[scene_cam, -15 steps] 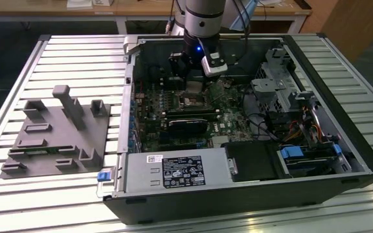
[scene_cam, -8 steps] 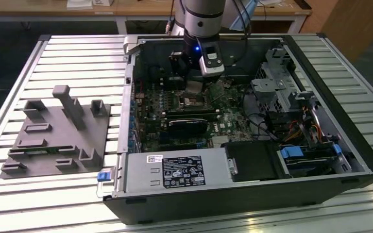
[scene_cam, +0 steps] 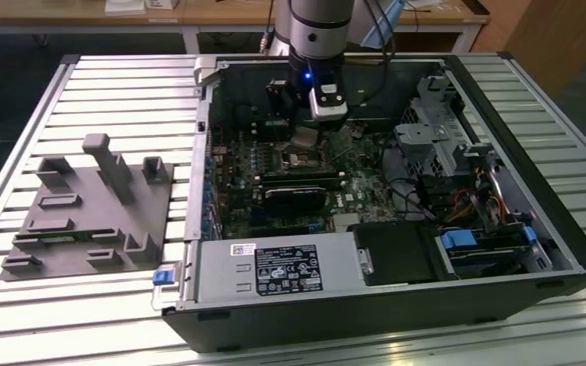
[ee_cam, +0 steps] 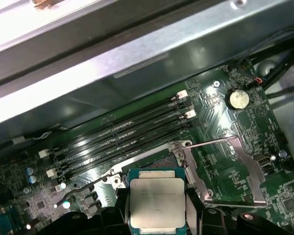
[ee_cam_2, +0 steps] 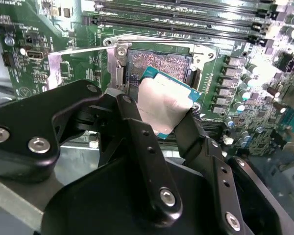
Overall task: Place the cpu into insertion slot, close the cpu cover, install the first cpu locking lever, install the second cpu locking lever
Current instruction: 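Place the cpu into insertion slot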
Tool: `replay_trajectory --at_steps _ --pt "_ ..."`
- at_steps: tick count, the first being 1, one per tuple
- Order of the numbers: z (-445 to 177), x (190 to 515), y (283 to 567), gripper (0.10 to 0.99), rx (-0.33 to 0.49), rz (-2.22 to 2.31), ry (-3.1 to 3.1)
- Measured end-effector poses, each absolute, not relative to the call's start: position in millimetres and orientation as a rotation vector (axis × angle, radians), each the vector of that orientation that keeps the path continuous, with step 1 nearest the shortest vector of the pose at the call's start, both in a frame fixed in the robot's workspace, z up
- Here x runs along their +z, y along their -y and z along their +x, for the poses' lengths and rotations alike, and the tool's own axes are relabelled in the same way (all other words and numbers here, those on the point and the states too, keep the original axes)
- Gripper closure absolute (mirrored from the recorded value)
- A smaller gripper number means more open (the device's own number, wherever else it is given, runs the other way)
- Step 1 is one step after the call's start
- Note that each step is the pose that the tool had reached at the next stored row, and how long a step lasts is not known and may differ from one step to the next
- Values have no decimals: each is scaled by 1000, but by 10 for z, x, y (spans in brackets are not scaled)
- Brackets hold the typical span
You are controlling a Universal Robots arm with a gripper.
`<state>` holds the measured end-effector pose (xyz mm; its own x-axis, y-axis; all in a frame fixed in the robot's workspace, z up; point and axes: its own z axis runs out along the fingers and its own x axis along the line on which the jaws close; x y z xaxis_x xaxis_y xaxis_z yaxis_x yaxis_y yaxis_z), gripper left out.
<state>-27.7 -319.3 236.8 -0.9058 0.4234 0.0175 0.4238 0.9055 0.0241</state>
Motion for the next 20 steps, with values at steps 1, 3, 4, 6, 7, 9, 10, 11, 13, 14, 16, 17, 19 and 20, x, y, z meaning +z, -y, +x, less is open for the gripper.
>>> replay_trajectory --at_steps 1,3,4,6,7,9,10,11,13,14,16,17,19,20 --pt "-277 2367 3193 545 -43 -695 3051" --pt "-277 2367 3193 545 -43 -726 3044" --pt "-277 2367 3193 545 -43 -742 3041" --pt "-277 2367 3193 545 -43 -771 3034" --pt "-277 2367 3193 545 -43 -786 3030" --pt "-277 2367 3193 545 -43 -814 3023" --pt "-277 2367 3193 545 -44 -828 3019" --pt "-277 2367 3193 545 -44 -843 3015" --pt "-277 2366 3193 545 -44 -870 3008" --pt "-277 2366 3193 545 -44 -883 3004" --pt "-277 2366 3193 545 -44 -909 2997" --pt "-277 2366 3193 545 -44 -923 2993" --pt "-277 2366 3193 545 -44 -949 2985" --pt "-277 2366 3193 545 -44 -960 2981"
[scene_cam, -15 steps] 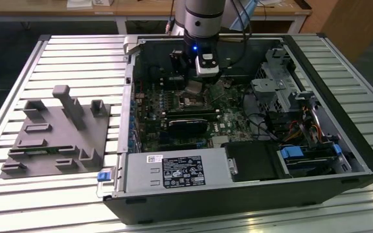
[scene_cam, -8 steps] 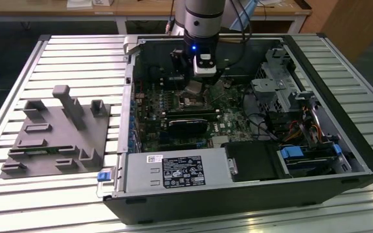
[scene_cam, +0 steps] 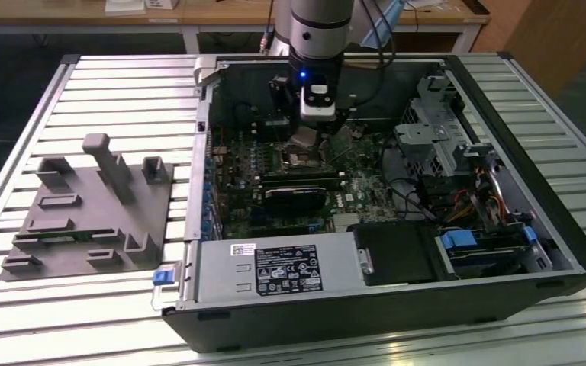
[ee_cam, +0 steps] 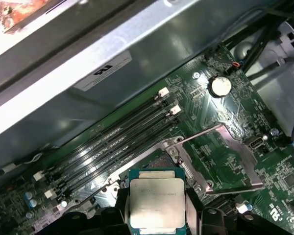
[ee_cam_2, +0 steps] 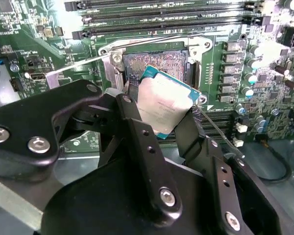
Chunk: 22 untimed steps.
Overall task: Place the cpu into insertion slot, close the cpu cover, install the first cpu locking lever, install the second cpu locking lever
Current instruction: 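Place the cpu into insertion slot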
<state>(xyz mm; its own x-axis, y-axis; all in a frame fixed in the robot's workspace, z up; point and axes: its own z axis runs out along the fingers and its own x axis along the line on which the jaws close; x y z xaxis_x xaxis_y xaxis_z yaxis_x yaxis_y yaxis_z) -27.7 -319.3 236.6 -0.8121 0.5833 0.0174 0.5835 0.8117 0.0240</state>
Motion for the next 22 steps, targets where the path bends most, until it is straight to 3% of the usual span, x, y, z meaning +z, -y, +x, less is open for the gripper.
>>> replay_trajectory --at_steps 22 --pt "-277 2357 3193 545 -46 -1318 2845"
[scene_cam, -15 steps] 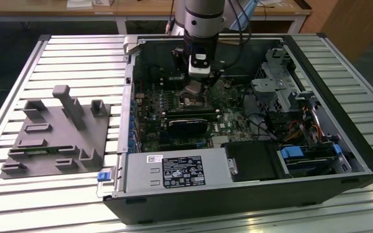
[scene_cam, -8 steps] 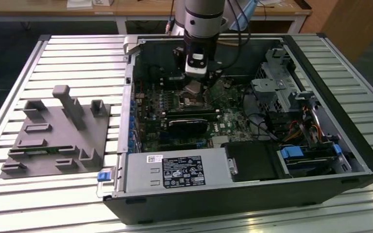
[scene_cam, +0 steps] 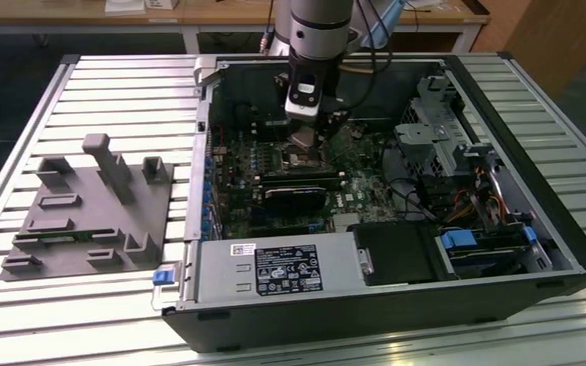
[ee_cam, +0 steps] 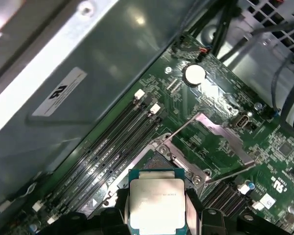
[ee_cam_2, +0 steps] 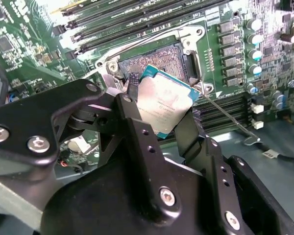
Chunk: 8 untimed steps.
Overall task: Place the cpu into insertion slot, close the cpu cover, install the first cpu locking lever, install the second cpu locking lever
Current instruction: 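Place the cpu into insertion slot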
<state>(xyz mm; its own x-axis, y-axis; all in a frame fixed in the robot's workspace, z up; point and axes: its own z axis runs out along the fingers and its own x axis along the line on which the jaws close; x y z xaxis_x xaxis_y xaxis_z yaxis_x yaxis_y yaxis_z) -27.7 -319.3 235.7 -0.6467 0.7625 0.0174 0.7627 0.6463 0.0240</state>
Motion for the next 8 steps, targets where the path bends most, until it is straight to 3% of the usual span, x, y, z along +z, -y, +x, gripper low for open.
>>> replay_trajectory --at_steps 8 --pt "-277 2354 3193 545 -46 -1459 2777"
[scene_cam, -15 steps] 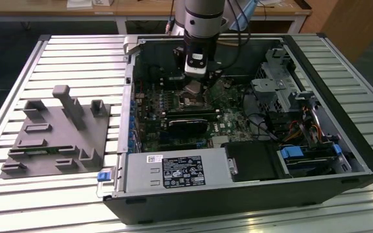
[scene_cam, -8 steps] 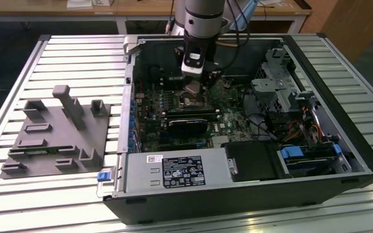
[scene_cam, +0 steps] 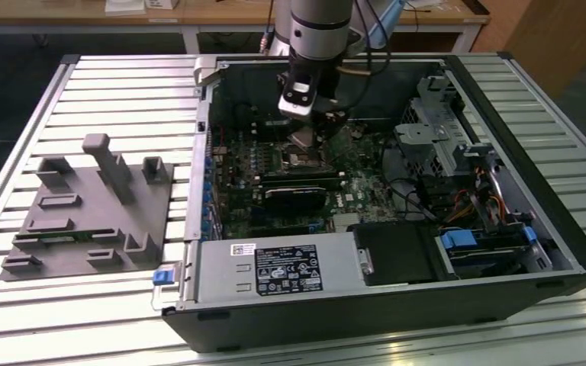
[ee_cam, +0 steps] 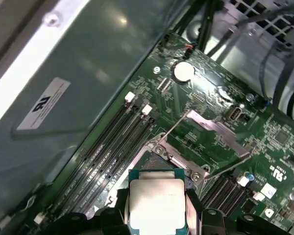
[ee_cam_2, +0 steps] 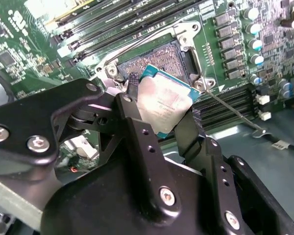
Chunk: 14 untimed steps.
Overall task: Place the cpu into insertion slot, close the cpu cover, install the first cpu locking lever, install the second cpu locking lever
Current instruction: 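Place the cpu into insertion slot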
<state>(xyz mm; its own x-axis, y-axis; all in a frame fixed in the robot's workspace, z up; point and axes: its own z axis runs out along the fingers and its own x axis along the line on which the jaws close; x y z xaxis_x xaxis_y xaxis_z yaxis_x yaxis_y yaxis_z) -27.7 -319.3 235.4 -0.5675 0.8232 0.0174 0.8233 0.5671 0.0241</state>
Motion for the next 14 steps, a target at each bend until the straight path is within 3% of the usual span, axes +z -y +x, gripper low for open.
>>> replay_trajectory --at_steps 14 --pt "-277 2348 3193 545 -47 -1693 2644"
